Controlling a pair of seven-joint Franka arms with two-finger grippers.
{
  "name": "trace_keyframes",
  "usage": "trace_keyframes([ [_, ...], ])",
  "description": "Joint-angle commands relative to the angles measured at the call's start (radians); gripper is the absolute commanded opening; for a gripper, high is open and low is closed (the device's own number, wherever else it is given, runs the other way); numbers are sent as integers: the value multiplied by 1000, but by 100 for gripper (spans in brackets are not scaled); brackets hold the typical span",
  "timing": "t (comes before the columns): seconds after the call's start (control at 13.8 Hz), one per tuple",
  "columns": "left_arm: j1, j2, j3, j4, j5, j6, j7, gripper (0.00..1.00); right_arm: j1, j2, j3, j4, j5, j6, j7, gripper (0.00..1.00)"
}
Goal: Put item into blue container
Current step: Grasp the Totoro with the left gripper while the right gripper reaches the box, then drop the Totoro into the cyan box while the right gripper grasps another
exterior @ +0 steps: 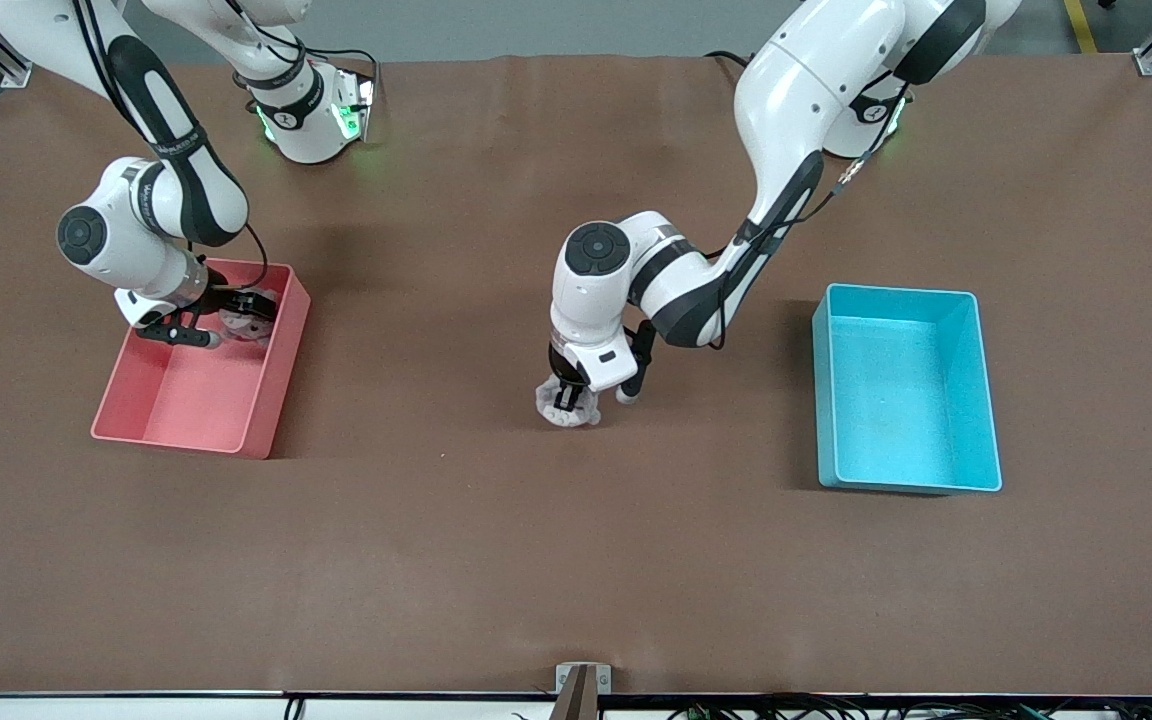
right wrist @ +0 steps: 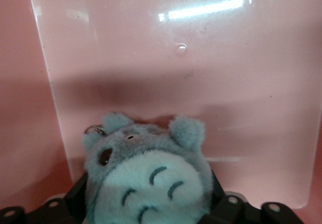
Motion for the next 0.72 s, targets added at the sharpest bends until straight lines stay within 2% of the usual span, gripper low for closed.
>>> trace_keyframes([
  [0.0,66,-144,0,-34,13,-132,243,0,-22,-16,18,-8,15,1,0,43],
  [0.14,126,-209,-1,-44,12,-203,438,0,-22,-19,18,-5,15,-1,3,11],
  [0.22,161,-236,-3,-51,12,-237,530,0,-21,-24,16,-2,15,-4,3,4],
  [0.29,209,-270,-7,-53,1,-262,644,0,-21,-33,16,12,15,-28,1,3],
  [0.43,290,-324,-18,-51,-42,-300,878,0,-21,-73,15,105,13,-215,1,3],
  [0.65,381,-358,-18,-51,-56,-441,1165,0,-22,-93,13,332,4,-523,14,3],
])
